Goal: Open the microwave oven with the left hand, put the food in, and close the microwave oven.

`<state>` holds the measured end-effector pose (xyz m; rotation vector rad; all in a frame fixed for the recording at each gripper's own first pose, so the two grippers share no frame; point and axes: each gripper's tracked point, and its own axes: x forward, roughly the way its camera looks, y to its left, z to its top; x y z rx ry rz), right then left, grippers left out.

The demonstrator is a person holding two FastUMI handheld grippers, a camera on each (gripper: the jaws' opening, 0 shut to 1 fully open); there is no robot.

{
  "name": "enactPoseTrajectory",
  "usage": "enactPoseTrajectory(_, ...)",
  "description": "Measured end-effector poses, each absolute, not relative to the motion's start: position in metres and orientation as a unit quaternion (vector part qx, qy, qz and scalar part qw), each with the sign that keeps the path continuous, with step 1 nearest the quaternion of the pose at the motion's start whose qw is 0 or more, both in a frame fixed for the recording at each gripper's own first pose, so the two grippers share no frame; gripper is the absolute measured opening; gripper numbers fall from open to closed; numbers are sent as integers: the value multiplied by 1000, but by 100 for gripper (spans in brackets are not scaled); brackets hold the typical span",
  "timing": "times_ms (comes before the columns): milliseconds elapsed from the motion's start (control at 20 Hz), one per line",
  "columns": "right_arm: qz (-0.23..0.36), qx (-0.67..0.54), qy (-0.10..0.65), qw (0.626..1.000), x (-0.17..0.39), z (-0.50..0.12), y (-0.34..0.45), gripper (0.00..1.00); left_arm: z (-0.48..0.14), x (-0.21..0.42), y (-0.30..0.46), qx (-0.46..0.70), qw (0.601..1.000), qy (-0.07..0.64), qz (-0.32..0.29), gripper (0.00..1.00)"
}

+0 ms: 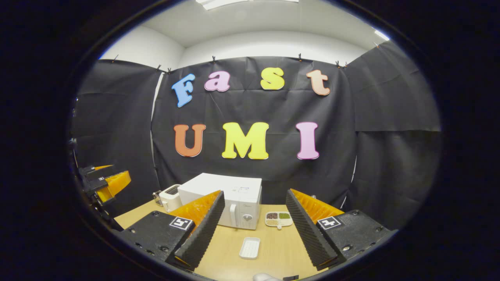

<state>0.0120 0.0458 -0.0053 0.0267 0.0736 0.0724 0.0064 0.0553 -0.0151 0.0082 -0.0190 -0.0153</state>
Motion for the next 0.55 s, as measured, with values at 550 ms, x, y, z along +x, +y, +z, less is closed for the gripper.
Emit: enactPoseTrajectory(550, 12, 21, 29, 999, 4, 0, 35, 93, -13, 7, 55, 10, 1000, -15, -15, 96)
